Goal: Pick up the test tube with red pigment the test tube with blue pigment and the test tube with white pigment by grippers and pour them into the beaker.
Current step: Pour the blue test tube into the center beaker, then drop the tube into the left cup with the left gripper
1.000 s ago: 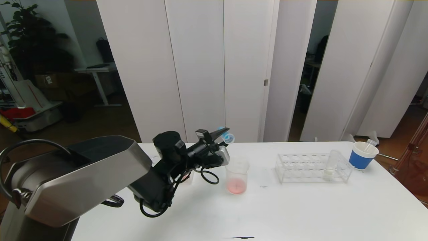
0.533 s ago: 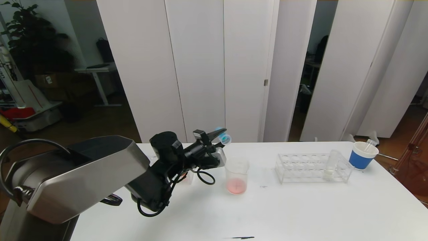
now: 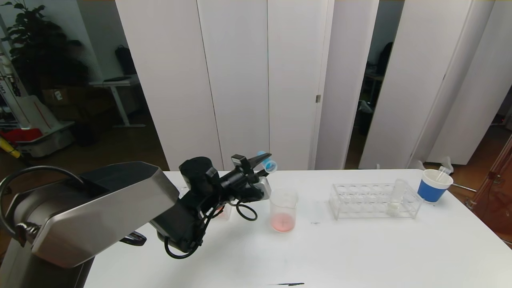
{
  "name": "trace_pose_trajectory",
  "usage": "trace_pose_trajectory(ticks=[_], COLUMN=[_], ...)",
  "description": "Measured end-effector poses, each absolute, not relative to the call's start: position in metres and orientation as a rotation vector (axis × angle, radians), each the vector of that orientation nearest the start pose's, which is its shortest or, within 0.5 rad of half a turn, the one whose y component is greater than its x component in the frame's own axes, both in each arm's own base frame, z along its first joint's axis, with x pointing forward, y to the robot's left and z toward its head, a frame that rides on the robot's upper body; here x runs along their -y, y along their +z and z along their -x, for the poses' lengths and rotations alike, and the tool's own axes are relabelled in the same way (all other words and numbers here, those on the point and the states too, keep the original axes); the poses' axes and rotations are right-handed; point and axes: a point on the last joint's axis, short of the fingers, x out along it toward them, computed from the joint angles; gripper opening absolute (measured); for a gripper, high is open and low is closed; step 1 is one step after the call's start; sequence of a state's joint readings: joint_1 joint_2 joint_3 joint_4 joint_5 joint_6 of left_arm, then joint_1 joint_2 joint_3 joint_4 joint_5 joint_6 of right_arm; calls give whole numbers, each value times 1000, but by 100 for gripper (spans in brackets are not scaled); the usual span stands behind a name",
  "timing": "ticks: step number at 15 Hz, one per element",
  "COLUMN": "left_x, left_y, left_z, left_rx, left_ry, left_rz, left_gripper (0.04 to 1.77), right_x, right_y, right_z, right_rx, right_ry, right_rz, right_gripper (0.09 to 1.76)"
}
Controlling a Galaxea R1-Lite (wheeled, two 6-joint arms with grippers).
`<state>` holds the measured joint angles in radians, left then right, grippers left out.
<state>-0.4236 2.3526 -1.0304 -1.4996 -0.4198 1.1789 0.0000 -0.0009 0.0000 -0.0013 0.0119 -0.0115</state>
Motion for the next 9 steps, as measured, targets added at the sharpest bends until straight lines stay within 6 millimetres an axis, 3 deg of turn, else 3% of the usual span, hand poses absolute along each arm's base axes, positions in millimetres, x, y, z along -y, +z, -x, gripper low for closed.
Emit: trace_pose_trajectory(ticks=[3, 9], left_x=[185, 200], left_y=[81, 81], left_z=[-385, -387], left_rx=[705, 720], left_ry=[-591, -593], left_rz=[-1214, -1211], left_gripper=[56, 56], right_x=[0, 0], right_y=[76, 76], right_z=[23, 23], right_rx=[2, 2], right_ry=[12, 12], right_rz=[12, 12], right_gripper=[175, 175])
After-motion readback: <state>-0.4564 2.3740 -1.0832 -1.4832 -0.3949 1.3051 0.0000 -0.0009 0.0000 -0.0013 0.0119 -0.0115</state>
